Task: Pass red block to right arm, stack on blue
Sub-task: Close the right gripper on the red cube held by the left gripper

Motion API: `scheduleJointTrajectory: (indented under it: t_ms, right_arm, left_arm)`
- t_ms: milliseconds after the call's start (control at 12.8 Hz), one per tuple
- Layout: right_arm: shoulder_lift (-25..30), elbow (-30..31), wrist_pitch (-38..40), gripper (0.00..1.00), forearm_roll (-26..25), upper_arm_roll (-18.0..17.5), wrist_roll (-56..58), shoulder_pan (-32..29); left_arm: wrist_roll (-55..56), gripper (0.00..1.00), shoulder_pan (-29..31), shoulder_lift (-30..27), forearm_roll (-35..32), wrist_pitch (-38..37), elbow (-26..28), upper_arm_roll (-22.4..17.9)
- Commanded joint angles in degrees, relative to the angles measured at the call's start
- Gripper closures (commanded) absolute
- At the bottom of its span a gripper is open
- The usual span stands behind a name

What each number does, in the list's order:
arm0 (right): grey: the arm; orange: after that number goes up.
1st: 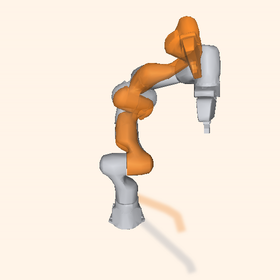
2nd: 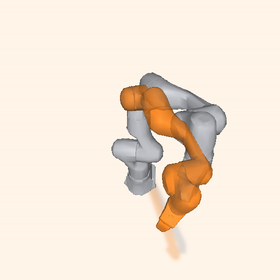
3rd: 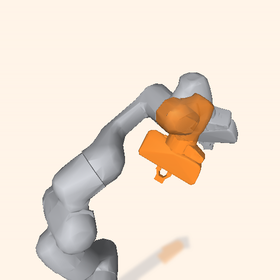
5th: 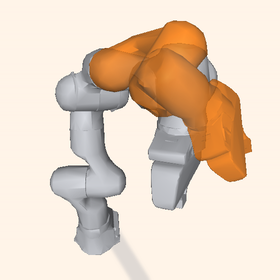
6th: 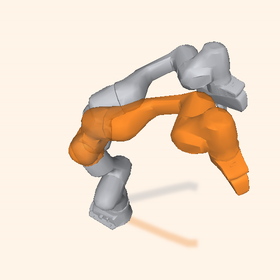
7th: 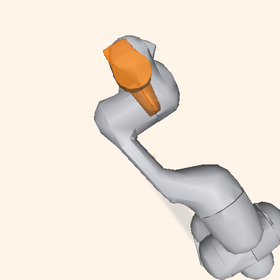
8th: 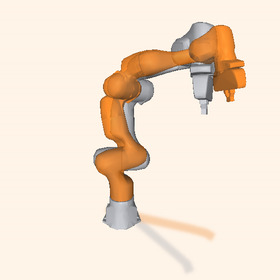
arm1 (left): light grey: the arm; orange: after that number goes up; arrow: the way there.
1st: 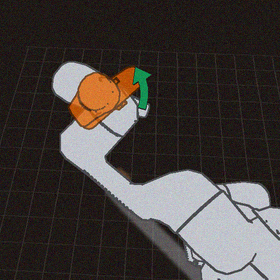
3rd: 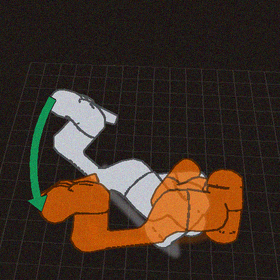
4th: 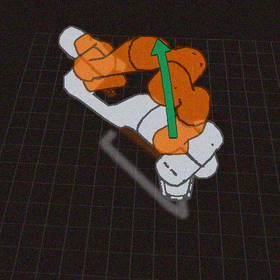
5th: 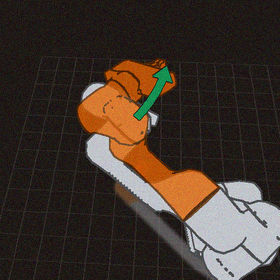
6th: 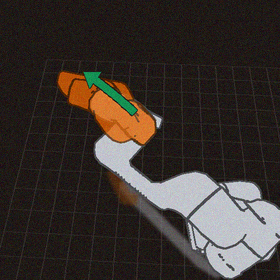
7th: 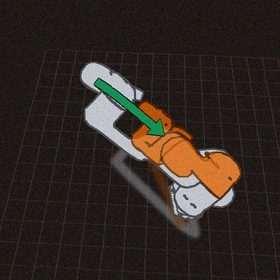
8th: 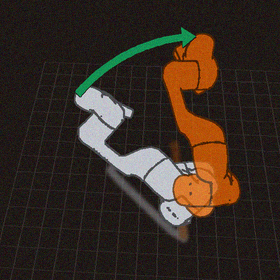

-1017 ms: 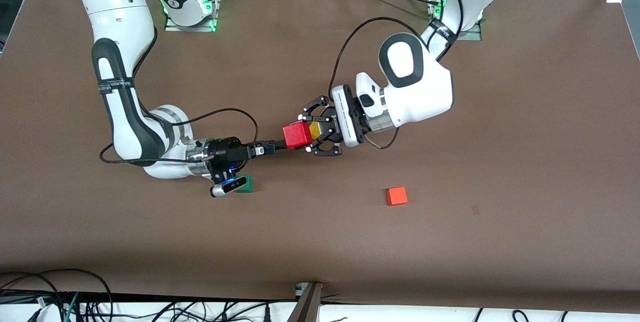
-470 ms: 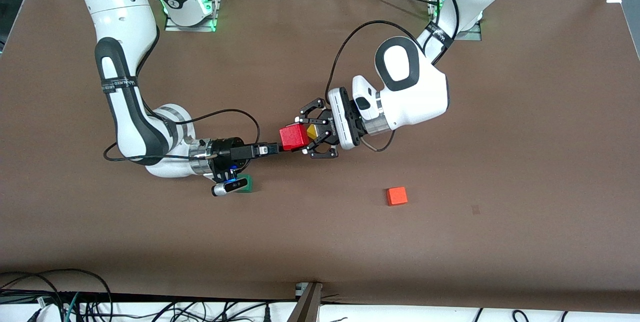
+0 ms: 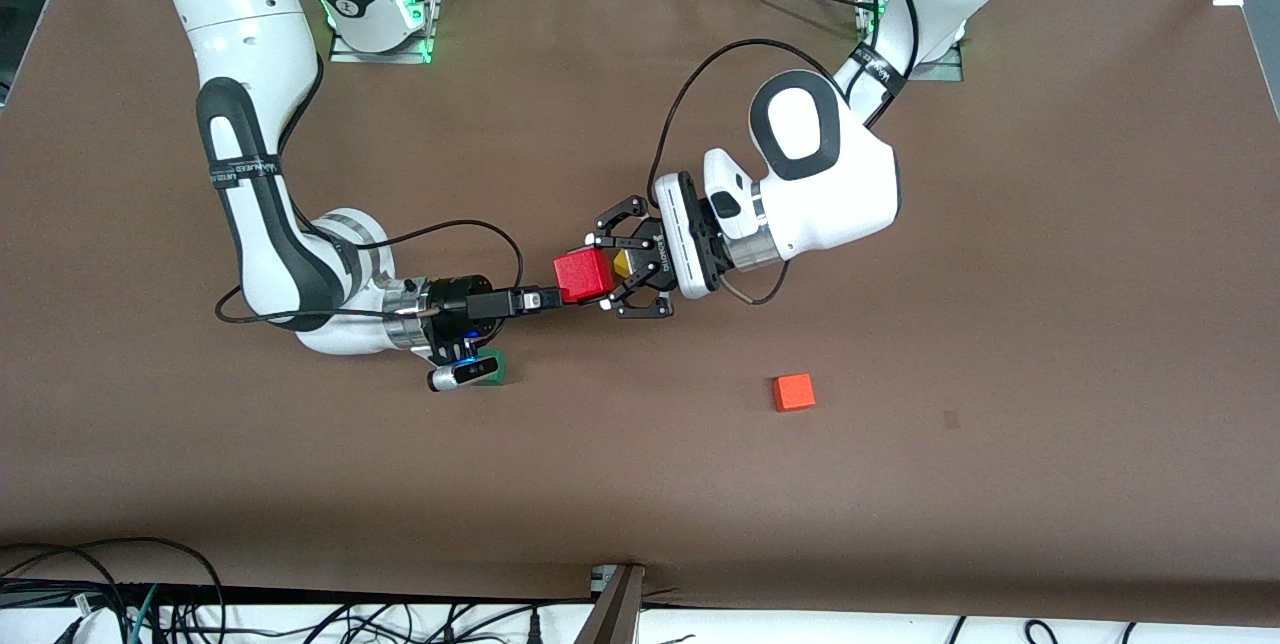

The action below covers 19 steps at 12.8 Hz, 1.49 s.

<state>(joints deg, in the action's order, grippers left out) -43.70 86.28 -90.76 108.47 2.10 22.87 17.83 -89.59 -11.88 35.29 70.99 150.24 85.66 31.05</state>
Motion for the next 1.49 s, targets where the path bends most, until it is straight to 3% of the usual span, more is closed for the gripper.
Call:
scheduleJointTrajectory:
  t_ms: [0, 157, 235, 391, 626, 704, 783, 861, 939, 1017, 1409]
  right_arm:
    - [1.51, 1.00, 0.06, 0.00, -0.37, 0.19, -0.02, 0.45]
    - [1.60, 1.52, 0.15, 0.00, -0.37, 0.19, 0.07, 0.45]
    - [2.04, 1.70, 0.23, 0.05, -0.37, 0.19, 0.16, 0.45]
    - [2.82, 2.05, 0.41, 0.26, -0.46, 0.28, 0.07, 0.45]
    - [3.79, 3.63, 3.39, 0.37, -0.54, 0.71, 0.07, 0.27]
    - [4.15, 4.24, 4.27, 0.44, -0.89, 0.89, 0.07, 0.27]
    - [4.15, 4.25, 4.54, 0.68, -1.68, 1.41, 0.07, 0.18]
    - [4.15, 4.25, 4.80, 0.74, -1.86, 1.59, 0.07, 0.18]
    - [4.15, 4.25, 4.80, 0.77, -1.86, 1.59, 0.07, 0.10]
    - [4.15, 4.25, 4.72, 0.78, -1.86, 1.59, 0.07, 0.10]
    - [4.06, 4.16, 4.63, 0.78, -1.86, 1.59, -0.02, 0.01]
  left_arm:
    - [-2.08, 1.00, -1.12, 1.19, 2.05, 1.02, -2.25, -0.02]
    - [-2.08, 1.00, -1.21, 1.28, 1.96, 1.11, -2.25, -0.02]
    - [-2.00, 1.00, -1.21, 1.28, 2.05, 1.19, -2.25, -0.02]
    - [-2.00, 1.00, -1.30, 1.71, 1.96, 1.20, -2.34, -0.02]
    - [-1.99, 1.00, -1.91, 2.42, 2.05, 1.28, -3.39, -0.02]
    - [-1.99, 1.00, -1.83, 2.42, 2.05, 1.28, -3.31, -0.02]
    - [-1.99, 1.00, -1.83, 2.42, 2.05, 1.28, -3.31, -0.02]
    - [-1.99, 1.00, -1.83, 2.42, 2.05, 1.28, -3.31, -0.02]
    - [-1.99, 0.90, -1.83, 2.33, 2.48, 1.20, -3.31, -0.02]
    - [-2.08, 0.01, -1.74, 2.42, 2.66, 1.20, -3.31, 0.06]
    - [-2.17, 0.00, -1.48, 1.28, 4.95, 1.02, -2.96, 0.06]
